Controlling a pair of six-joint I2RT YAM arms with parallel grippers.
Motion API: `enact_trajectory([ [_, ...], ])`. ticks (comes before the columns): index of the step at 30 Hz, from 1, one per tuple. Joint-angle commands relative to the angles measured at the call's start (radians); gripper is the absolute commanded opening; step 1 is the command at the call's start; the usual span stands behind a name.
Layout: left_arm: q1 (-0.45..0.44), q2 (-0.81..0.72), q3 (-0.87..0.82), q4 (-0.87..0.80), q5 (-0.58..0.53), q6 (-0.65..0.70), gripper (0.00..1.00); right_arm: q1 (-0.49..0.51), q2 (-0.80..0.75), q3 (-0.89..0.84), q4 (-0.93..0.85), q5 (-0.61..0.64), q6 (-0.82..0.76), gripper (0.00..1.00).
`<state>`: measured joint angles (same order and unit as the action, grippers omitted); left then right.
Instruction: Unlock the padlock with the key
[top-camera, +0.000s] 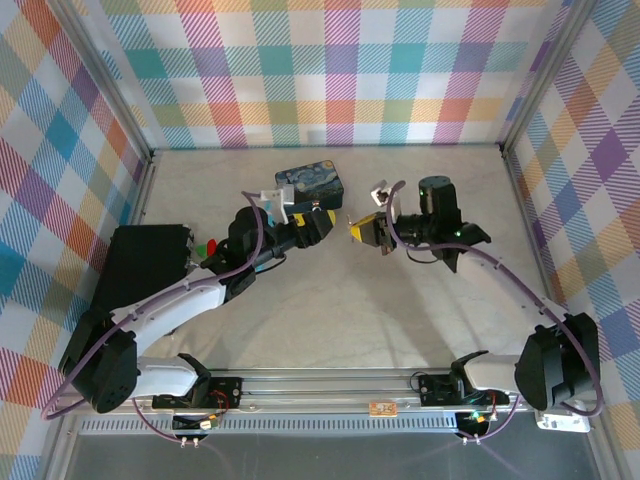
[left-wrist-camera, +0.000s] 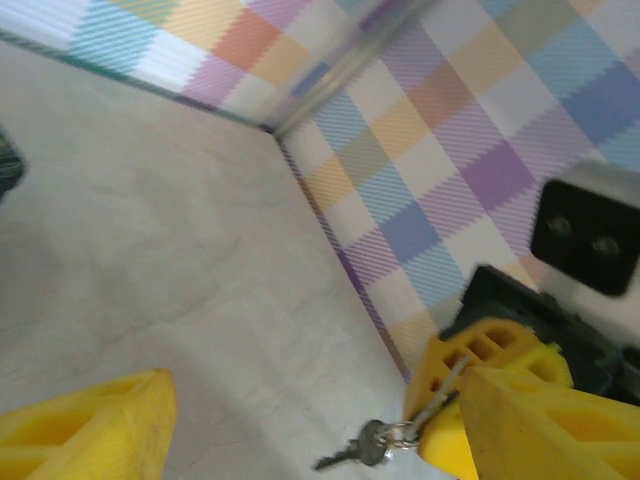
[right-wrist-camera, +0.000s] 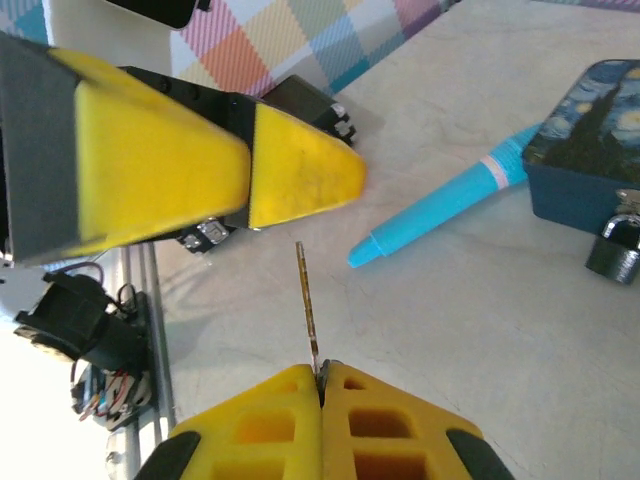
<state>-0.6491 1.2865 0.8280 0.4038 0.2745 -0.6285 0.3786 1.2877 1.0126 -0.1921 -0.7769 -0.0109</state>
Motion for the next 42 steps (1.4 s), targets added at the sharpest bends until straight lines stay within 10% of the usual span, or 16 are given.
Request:
enact_trajectory([
  [1, -0.001, 0.030, 0.083, -0.019, 0.169, 0.126, 0.74, -0.006, 0.041, 0.059, -0.112, -0.107, -0.066, 0.00],
  [15, -0.001, 0.135, 0.128, 0.058, 0.276, 0.110, 0.50, -0.006, 0.064, 0.072, -0.100, -0.153, -0.036, 0.00],
  [25, -0.001, 0.146, 0.119, 0.096, 0.275, 0.075, 0.00, -0.006, 0.060, 0.056, -0.048, -0.116, 0.012, 0.00],
  [32, -0.003, 0.144, 0.083, 0.153, 0.203, 0.016, 0.00, -0.017, -0.042, -0.079, 0.180, -0.019, 0.203, 0.30],
  [42, -0.018, 0.160, 0.053, 0.248, 0.177, -0.047, 0.00, -0.017, -0.055, -0.304, 0.716, -0.035, 0.509, 0.45],
])
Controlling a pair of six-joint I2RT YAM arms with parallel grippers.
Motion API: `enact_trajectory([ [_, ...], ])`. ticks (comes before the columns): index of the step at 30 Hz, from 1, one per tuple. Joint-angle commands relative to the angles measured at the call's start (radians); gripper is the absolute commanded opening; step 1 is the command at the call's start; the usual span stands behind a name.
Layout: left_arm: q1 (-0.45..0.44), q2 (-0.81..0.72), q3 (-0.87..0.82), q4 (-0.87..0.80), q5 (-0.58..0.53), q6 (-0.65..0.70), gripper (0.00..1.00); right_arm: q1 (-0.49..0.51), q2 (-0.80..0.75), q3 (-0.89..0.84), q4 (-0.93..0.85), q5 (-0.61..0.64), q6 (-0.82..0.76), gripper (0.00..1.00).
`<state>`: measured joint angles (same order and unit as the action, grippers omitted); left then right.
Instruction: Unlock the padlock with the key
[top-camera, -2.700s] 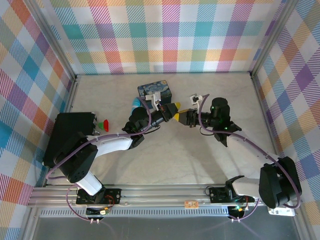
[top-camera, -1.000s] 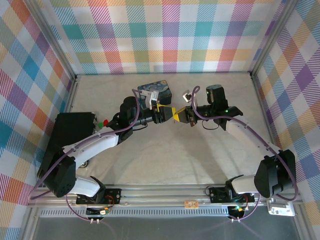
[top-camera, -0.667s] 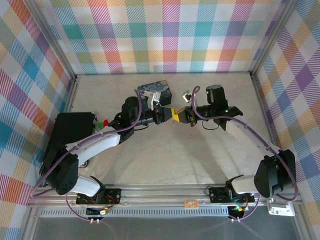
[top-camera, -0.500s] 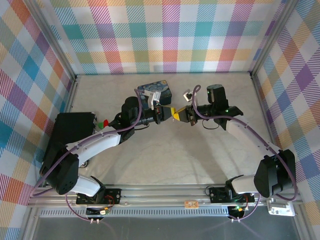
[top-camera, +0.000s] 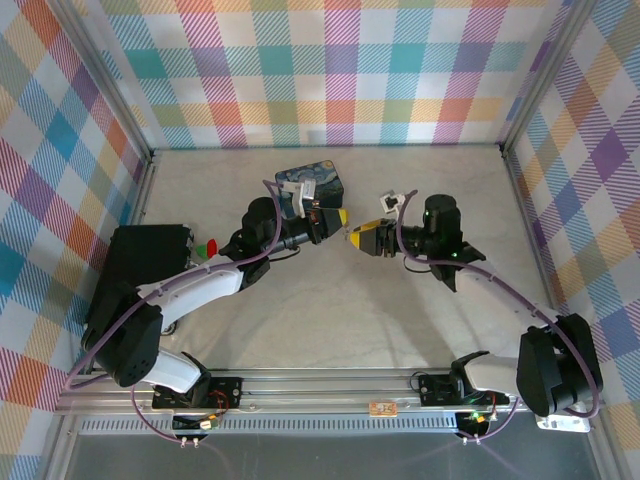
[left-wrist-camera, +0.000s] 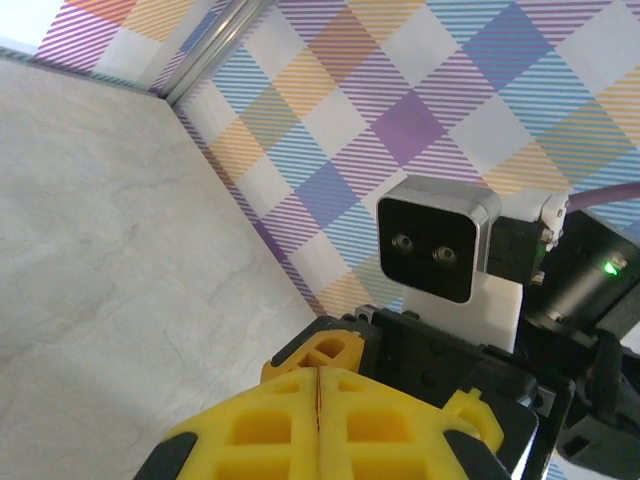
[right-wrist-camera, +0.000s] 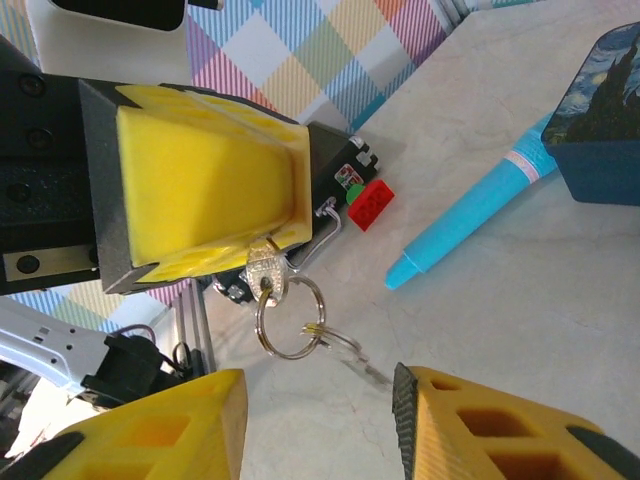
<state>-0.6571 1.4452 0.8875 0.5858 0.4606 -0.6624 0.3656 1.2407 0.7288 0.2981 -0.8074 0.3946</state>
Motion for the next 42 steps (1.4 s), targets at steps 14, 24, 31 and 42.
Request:
enact_trajectory([
  [14, -0.031, -0.011, -0.022, 0.081, -0.024, -0.044, 0.00, 0.014, 0.100, -0.029, 0.447, -0.075, 0.197, 0.33],
  [24, -0.032, -0.017, -0.048, 0.151, -0.050, -0.087, 0.00, 0.026, 0.123, -0.053, 0.524, -0.049, 0.248, 0.23],
  [31, -0.037, -0.010, -0.070, 0.221, -0.068, -0.130, 0.00, 0.026, 0.178, -0.082, 0.685, -0.041, 0.354, 0.18],
  [42, -0.039, -0.032, -0.098, 0.231, -0.102, -0.145, 0.00, 0.026, 0.176, -0.076, 0.657, -0.020, 0.336, 0.00],
])
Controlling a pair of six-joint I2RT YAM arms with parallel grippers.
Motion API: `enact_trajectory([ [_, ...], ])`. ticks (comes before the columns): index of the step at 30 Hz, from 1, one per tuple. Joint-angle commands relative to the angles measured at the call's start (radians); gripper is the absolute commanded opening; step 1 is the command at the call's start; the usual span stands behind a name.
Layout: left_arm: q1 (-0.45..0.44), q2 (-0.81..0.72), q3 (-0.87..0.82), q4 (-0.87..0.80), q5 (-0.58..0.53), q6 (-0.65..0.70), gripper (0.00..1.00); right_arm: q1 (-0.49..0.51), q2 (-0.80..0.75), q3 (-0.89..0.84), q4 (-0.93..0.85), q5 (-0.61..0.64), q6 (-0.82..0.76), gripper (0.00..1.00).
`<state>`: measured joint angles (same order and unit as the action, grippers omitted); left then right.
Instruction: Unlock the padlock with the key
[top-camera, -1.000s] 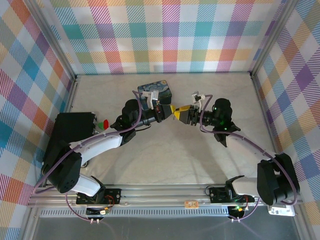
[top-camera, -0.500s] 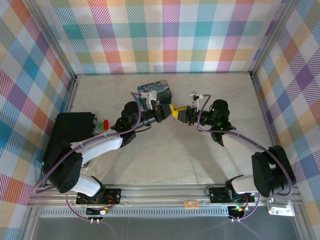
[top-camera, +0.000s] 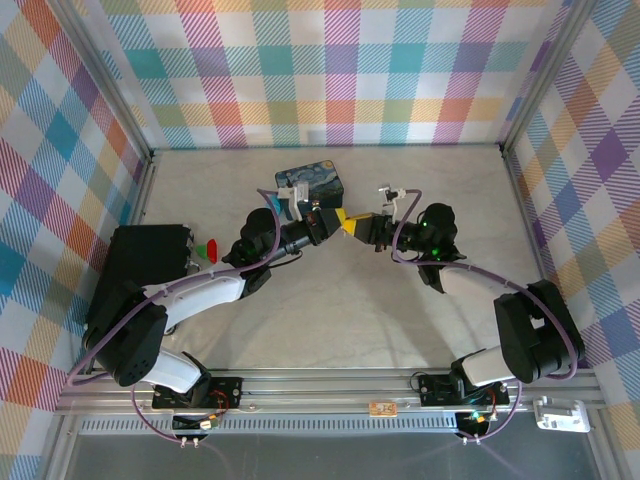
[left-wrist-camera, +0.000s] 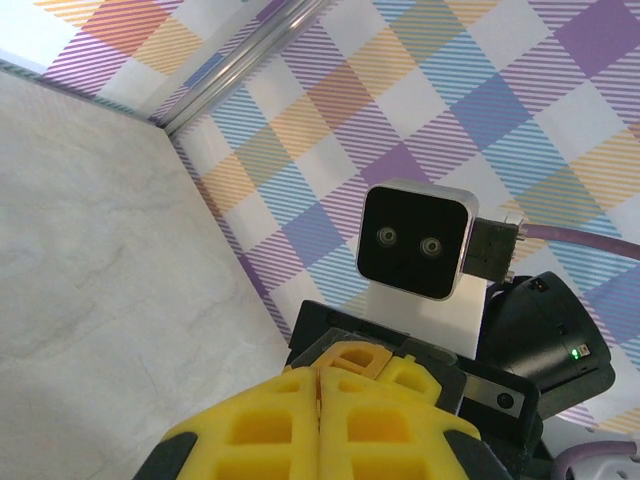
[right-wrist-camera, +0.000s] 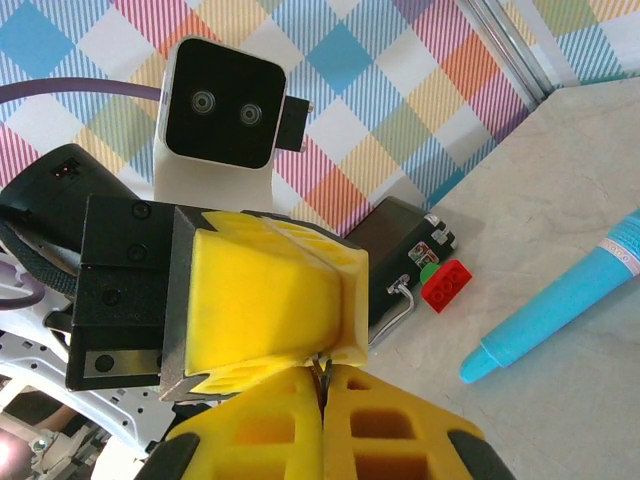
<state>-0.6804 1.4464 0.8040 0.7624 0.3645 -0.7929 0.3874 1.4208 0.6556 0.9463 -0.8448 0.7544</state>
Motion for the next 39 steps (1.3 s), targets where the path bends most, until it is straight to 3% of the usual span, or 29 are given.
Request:
enact_trajectory([
  [1, -0.016, -0.038, -0.016, 0.045, -0.015, -0.009, 0.05, 0.003, -0.007, 0.001, -0.020, 0.021, -0.038, 0.00],
  [2, -0.014, -0.045, -0.016, 0.028, -0.025, 0.000, 0.13, 0.003, -0.009, 0.007, -0.049, 0.023, -0.054, 0.00],
  [5, 0.010, -0.074, -0.022, -0.032, -0.059, 0.026, 0.53, 0.000, -0.024, 0.024, -0.157, 0.041, -0.108, 0.00],
  [7, 0.044, -0.096, -0.026, -0.097, -0.087, 0.044, 0.61, -0.004, -0.038, 0.041, -0.263, 0.060, -0.156, 0.00],
  [14, 0.127, -0.084, 0.041, -0.492, -0.220, 0.227, 0.62, -0.014, -0.060, 0.127, -0.732, 0.215, -0.370, 0.00],
  [20, 0.139, 0.070, 0.113, -0.591, -0.299, 0.303, 0.62, -0.030, -0.049, 0.172, -0.966, 0.390, -0.454, 0.00],
  [29, 0.140, 0.399, 0.329, -0.627, -0.370, 0.314, 0.63, -0.029, -0.068, 0.161, -0.997, 0.448, -0.465, 0.00],
  [39, 0.140, 0.588, 0.452, -0.618, -0.518, 0.321, 0.60, -0.030, -0.061, 0.132, -0.932, 0.409, -0.446, 0.00],
])
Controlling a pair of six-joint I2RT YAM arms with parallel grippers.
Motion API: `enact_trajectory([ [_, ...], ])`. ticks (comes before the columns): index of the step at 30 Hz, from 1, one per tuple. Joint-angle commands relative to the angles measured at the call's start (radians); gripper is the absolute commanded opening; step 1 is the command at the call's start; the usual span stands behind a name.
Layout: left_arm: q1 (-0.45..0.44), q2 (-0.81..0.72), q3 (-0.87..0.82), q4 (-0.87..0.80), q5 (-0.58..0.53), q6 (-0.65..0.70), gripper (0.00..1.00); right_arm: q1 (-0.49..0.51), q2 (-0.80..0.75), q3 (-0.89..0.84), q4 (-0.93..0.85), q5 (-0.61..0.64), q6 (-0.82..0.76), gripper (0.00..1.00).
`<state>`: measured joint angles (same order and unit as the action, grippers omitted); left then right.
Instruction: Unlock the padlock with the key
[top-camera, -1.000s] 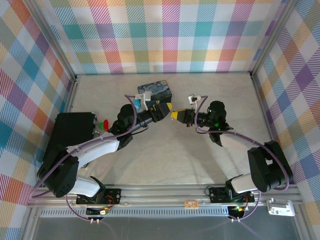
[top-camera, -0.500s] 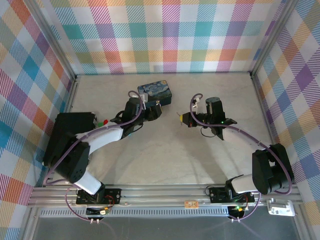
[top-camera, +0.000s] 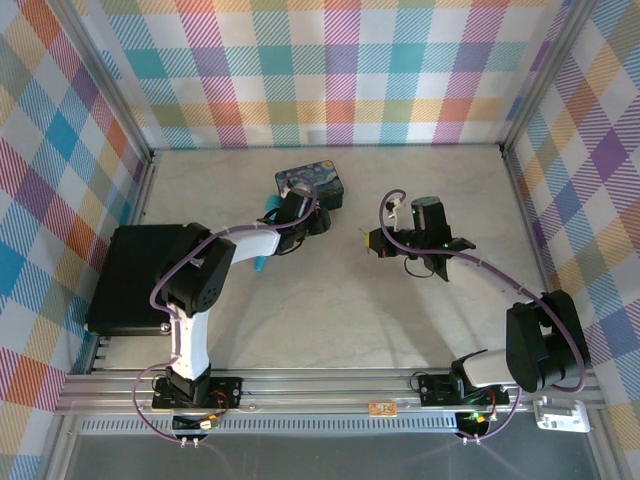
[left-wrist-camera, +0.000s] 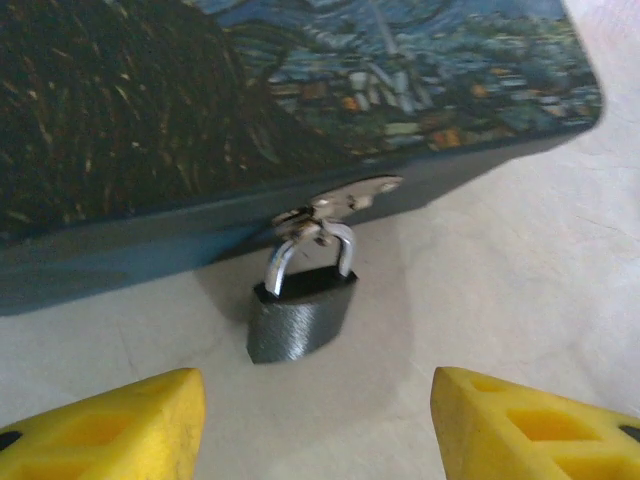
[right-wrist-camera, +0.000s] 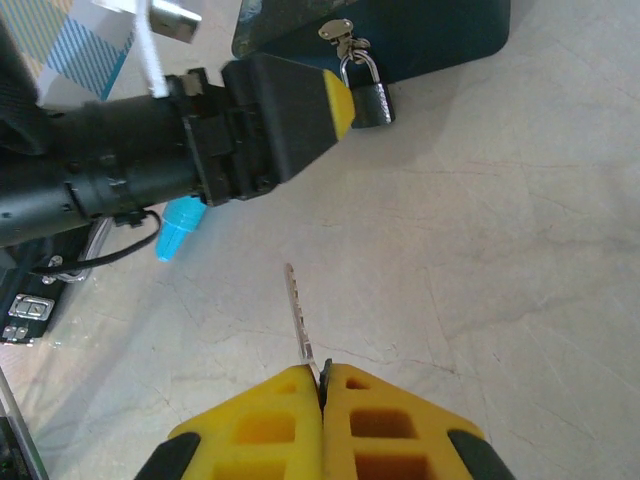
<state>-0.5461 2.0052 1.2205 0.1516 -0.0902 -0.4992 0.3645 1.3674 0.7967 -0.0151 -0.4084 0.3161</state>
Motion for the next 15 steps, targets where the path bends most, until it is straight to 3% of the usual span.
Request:
enact_trajectory([
  [1, 0.006, 0.041, 0.039, -0.006, -0.072, 0.028, 0.60, -0.007, -0.003, -0.002, 0.027, -0.031, -0.011, 0.00],
  [15, 0.023, 0.149, 0.095, 0.053, -0.020, 0.002, 0.54, -0.007, 0.007, 0.005, 0.042, -0.045, 0.004, 0.00],
])
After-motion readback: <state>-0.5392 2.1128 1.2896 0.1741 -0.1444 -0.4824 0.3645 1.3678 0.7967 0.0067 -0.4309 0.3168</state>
